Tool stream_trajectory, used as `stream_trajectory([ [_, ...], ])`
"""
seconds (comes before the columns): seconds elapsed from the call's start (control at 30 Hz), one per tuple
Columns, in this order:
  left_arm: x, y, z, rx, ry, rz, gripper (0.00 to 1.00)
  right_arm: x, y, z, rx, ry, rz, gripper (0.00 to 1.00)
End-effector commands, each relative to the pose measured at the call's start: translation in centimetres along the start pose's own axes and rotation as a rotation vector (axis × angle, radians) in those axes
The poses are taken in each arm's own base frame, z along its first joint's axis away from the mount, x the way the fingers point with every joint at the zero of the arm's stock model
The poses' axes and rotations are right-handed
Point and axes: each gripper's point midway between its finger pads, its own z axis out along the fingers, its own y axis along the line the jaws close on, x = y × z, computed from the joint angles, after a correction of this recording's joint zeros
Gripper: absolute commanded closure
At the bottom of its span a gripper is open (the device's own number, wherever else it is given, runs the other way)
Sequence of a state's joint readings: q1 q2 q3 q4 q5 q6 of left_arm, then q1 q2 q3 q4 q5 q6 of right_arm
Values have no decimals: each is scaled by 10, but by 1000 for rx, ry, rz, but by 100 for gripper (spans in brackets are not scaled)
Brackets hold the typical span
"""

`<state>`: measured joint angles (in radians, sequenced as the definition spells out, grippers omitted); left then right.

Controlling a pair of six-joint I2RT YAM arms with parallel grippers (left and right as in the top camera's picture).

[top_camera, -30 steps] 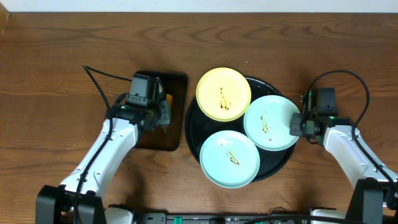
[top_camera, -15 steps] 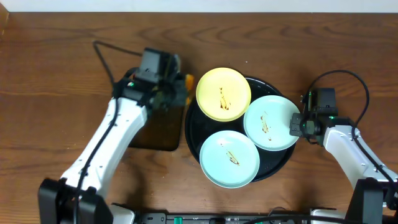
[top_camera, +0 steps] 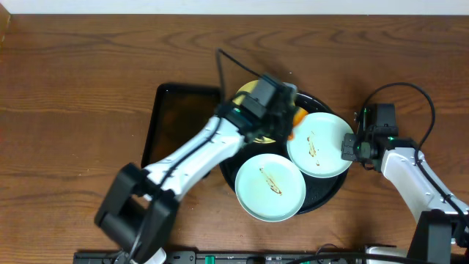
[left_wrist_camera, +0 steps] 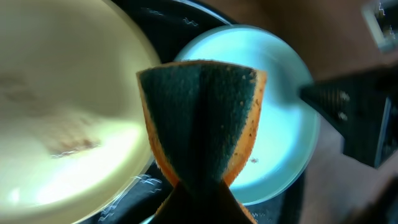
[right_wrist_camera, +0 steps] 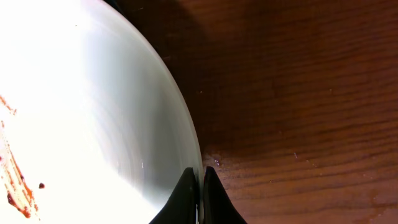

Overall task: Clean dirty plates on tray and stack at the side
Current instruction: 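Scrub the right green plate with the sponge while right gripper holds it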

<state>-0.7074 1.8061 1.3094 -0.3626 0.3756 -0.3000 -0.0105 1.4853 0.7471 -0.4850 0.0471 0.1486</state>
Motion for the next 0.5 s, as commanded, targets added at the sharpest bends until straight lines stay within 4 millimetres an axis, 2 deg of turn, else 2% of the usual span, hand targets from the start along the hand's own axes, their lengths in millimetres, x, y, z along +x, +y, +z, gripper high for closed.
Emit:
stream_trajectory([
  [0.0, 10, -34, 19, 124, 46, 30, 92, 5, -7, 2, 23, 20, 7, 99],
  [0.23, 28, -54, 54, 187, 100, -43, 93, 5, -7, 2, 23, 20, 7, 99],
  [0.37, 35, -69, 66, 283, 134, -58, 92, 5, -7, 2, 23, 20, 7, 99],
  [0.47, 39, -72, 73, 317, 148, -61, 92, 5, -7, 2, 23, 20, 7, 99],
])
